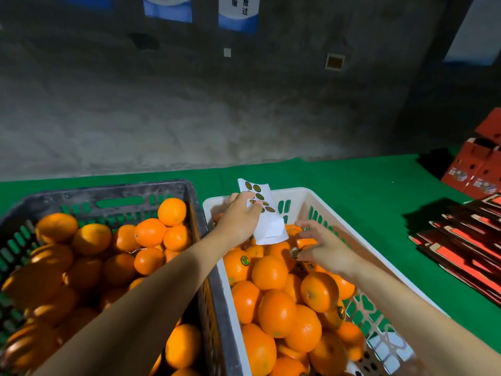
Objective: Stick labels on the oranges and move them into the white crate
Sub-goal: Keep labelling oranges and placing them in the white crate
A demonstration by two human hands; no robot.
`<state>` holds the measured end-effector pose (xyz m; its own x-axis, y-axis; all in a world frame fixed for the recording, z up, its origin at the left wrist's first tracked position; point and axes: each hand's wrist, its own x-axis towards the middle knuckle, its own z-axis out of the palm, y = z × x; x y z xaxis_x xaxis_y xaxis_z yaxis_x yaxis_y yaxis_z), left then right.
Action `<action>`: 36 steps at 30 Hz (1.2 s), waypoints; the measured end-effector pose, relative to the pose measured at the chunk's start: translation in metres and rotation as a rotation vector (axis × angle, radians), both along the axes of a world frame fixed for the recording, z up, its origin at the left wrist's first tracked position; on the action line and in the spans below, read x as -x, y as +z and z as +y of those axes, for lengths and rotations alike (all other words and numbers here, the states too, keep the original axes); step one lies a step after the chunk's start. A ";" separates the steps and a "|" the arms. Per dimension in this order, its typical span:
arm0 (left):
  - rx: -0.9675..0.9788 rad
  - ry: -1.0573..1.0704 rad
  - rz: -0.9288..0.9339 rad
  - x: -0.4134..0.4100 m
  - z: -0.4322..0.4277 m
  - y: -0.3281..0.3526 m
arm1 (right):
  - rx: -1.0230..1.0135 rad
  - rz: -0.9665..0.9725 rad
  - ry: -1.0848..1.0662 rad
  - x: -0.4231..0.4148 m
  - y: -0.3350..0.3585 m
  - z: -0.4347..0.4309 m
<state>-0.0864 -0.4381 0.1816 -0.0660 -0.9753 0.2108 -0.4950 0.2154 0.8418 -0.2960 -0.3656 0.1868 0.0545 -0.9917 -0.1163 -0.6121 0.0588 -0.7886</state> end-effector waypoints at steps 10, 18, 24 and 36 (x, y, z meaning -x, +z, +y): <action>-0.021 -0.023 -0.039 0.000 0.001 -0.002 | 0.058 0.169 -0.124 -0.013 -0.028 -0.030; 0.108 0.201 -0.087 -0.001 0.005 0.003 | 0.386 0.579 0.043 -0.022 -0.031 -0.035; 0.146 0.219 -0.003 -0.003 0.001 0.000 | 0.015 0.758 0.053 -0.043 -0.037 -0.087; 0.128 0.187 -0.071 -0.002 -0.005 -0.001 | -0.290 0.727 0.213 -0.020 -0.030 -0.095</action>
